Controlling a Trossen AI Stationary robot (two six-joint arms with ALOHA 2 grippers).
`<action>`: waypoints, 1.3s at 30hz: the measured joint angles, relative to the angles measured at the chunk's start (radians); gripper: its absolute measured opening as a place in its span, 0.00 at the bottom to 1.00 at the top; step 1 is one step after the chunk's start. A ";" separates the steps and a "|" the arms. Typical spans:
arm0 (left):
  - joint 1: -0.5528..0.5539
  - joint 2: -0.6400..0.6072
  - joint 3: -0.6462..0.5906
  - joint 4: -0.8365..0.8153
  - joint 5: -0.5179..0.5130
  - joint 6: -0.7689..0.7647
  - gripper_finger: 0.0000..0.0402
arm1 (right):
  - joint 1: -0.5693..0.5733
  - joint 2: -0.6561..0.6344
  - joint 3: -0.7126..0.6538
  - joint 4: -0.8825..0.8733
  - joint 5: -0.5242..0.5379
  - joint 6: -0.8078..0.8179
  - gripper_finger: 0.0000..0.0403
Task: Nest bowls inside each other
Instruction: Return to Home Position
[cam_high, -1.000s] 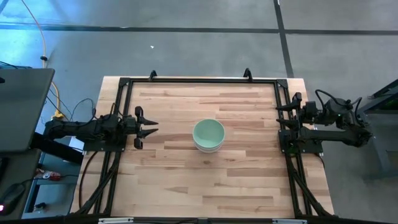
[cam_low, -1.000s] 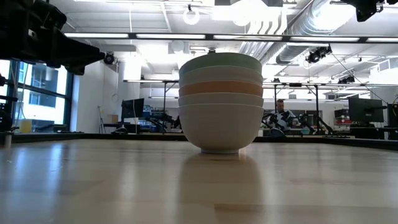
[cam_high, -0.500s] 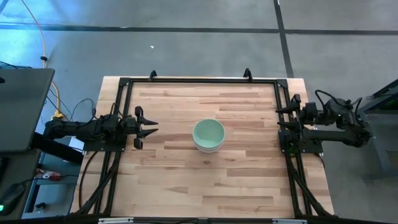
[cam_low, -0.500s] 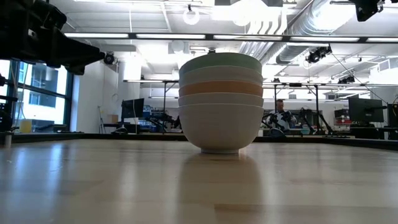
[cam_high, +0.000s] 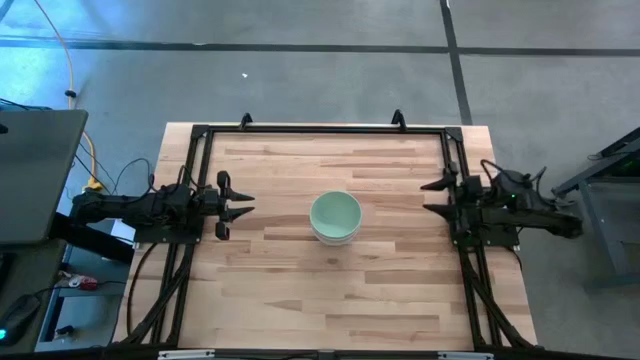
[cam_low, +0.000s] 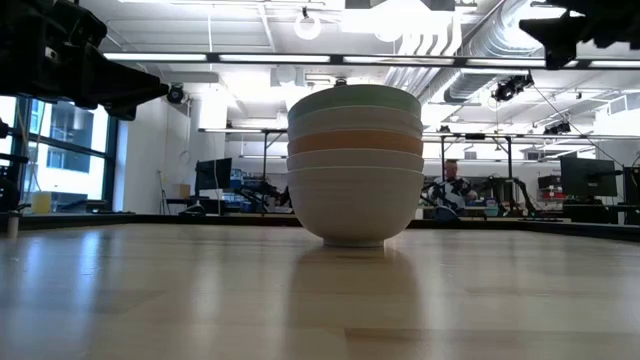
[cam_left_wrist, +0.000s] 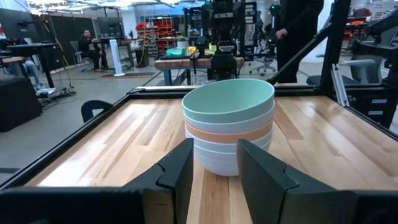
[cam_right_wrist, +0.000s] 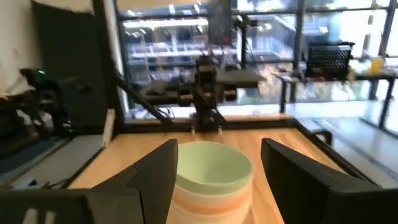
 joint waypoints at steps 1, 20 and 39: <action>0.000 0.001 0.000 0.000 0.000 0.000 0.28 | 0.000 0.005 -0.022 0.048 -0.009 -0.001 0.56; 0.000 0.007 0.000 0.000 -0.001 0.000 0.28 | 0.000 0.000 -0.324 0.586 -0.045 0.067 0.56; 0.000 0.008 0.000 0.000 -0.002 0.000 0.28 | 0.037 0.000 -0.333 0.427 -0.009 0.203 0.56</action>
